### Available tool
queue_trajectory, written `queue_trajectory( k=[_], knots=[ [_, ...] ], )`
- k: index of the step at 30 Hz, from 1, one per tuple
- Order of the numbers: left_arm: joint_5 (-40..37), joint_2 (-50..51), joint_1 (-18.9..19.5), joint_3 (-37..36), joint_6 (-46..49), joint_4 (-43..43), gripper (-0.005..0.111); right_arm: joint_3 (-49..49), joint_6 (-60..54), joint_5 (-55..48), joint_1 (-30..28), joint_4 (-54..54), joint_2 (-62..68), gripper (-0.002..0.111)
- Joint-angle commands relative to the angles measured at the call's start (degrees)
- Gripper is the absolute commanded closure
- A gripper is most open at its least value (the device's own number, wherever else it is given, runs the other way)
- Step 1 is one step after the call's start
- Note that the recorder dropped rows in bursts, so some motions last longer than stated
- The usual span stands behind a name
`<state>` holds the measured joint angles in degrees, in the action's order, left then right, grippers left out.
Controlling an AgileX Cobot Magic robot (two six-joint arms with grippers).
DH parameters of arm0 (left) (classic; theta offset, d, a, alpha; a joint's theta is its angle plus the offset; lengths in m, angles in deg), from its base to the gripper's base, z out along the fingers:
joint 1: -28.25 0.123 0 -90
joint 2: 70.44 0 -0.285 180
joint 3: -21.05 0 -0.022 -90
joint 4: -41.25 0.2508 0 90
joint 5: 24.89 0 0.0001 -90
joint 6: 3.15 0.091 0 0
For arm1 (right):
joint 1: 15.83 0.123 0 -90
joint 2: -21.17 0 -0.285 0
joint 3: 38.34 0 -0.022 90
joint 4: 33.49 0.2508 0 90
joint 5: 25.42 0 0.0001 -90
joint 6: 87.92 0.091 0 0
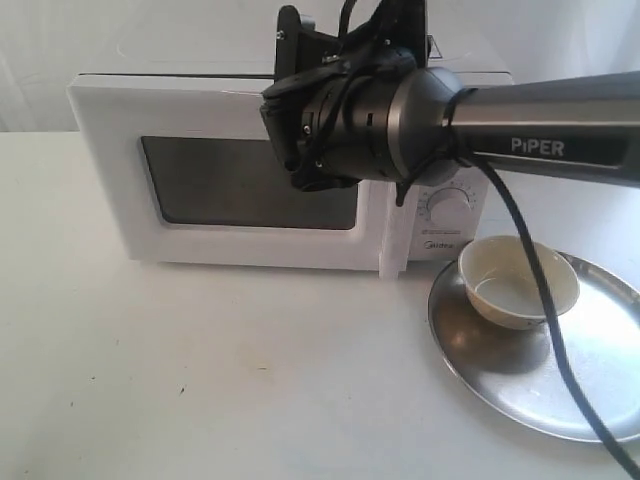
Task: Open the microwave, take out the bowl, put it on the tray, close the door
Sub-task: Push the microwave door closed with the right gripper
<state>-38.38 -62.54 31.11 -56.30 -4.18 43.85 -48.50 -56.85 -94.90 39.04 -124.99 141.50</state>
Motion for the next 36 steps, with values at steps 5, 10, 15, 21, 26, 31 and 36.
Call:
queue_trajectory(
  k=[5, 10, 15, 21, 26, 31, 36],
  knots=[
    [-0.04, -0.12, -0.24, 0.14, -0.20, -0.40, 0.107, 0.14, 7.15, -0.48, -2.42, -3.62, -0.43, 0.108],
    [-0.04, -0.12, -0.24, 0.14, -0.20, -0.40, 0.107, 0.14, 7.76, -0.48, -3.06, -6.12, -0.43, 0.108],
    [-0.04, -0.12, -0.24, 0.14, -0.20, -0.40, 0.107, 0.14, 7.76, -0.48, -2.92, -7.08, -0.43, 0.108],
    [-0.04, -0.12, -0.24, 0.14, -0.20, -0.40, 0.107, 3.08, 8.70, -0.48, 2.87, -6.17, -6.71, 0.108],
    [-0.04, -0.12, -0.24, 0.14, -0.20, -0.40, 0.107, 11.75, 11.83, 2.29, 8.89, -4.82, -18.59, 0.108],
    [-0.04, -0.12, -0.24, 0.14, -0.20, -0.40, 0.107, 22.91, 15.68, 14.14, 11.90, 3.00, -34.74, 0.108],
    [-0.04, -0.12, -0.24, 0.14, -0.20, -0.40, 0.107, 36.93, 17.23, 37.21, 11.90, 15.83, -55.58, 0.108]
  ],
)
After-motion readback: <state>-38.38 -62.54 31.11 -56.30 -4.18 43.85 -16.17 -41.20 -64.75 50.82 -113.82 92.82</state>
